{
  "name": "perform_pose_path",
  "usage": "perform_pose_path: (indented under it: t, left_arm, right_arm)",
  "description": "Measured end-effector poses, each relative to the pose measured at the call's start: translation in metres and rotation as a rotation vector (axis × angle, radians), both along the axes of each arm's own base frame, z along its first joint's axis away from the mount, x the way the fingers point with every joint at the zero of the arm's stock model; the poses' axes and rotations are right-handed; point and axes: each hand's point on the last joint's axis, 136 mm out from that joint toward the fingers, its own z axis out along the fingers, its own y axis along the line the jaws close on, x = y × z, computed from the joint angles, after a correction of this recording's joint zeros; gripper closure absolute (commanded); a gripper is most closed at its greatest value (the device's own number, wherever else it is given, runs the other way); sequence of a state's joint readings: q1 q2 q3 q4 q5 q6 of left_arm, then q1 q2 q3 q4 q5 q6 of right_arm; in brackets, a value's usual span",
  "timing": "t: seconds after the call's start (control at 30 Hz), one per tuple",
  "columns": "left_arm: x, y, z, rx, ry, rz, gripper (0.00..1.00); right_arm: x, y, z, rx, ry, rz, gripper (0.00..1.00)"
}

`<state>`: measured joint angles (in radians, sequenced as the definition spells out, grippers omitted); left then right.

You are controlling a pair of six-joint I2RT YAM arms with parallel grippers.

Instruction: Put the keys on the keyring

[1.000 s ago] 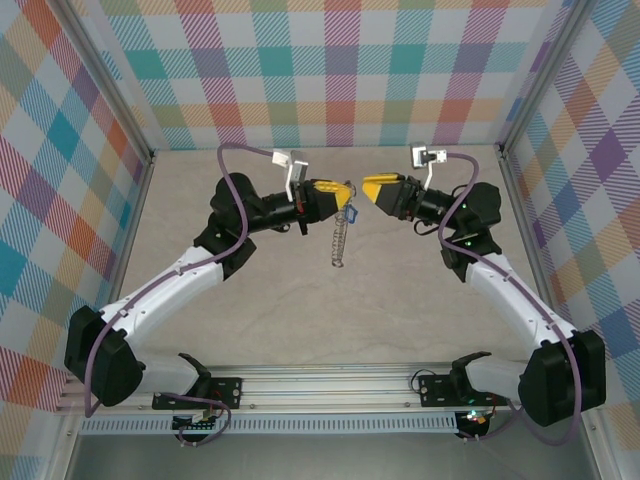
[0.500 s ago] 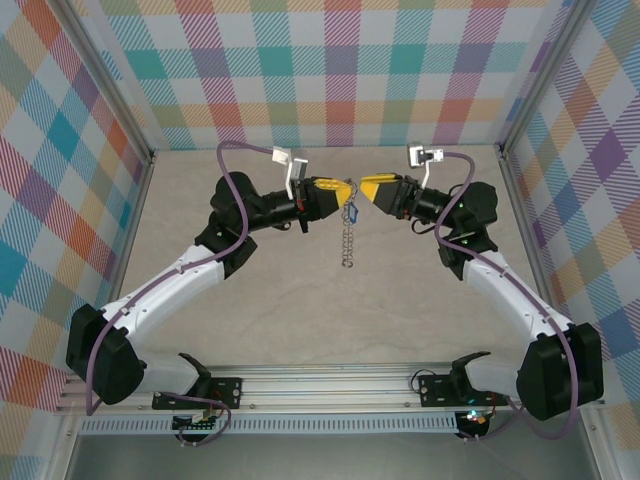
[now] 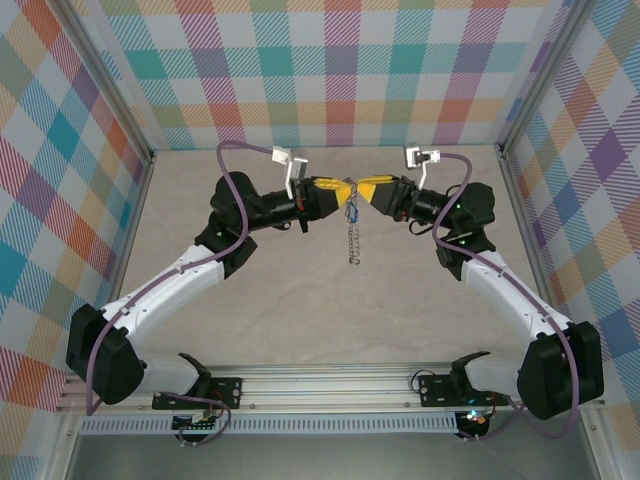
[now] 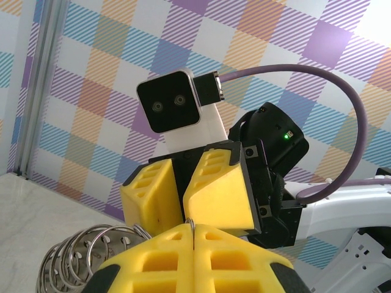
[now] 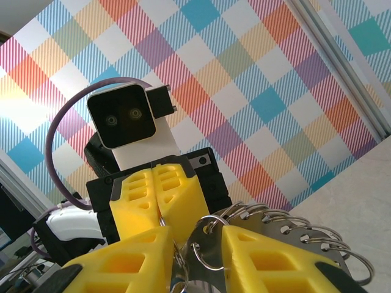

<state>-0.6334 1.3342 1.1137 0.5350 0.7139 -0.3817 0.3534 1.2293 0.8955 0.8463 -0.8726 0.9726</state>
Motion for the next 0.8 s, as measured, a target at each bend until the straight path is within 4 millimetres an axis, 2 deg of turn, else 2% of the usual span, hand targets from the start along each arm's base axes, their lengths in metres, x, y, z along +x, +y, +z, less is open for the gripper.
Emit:
perform_pose_path:
  t: [0.2, 0.3, 0.4, 0.6, 0.8]
  left_arm:
    - [0.0005, 0.0002, -0.0001, 0.000, 0.000, 0.002, 1.00]
    - [0.0003, 0.0002, 0.0002, -0.001, -0.001, 0.001, 1.00]
    - [0.0003, 0.0002, 0.0005, -0.002, -0.002, 0.001, 1.00]
    - [0.0019, 0.0007, 0.0006, -0.003, -0.001, 0.010, 1.00]
    - [0.0044, 0.0001, -0.0003, -0.003, 0.004, 0.017, 1.00]
  right_arm:
    - [-0.0042, 0.0041, -0.0002, -0.001, -0.001, 0.018, 0.74]
    - [-0.0056, 0.0057, -0.0006, -0.003, -0.002, 0.023, 0.67]
    - [-0.0047, 0.0060, -0.0027, -0.011, -0.002, 0.017, 0.71]
    - [-0.0044, 0.0067, -0.0051, -0.020, -0.002, 0.017, 0.87]
    - [-0.0043, 0.0067, -0.0055, -0.021, -0.003, 0.016, 0.86]
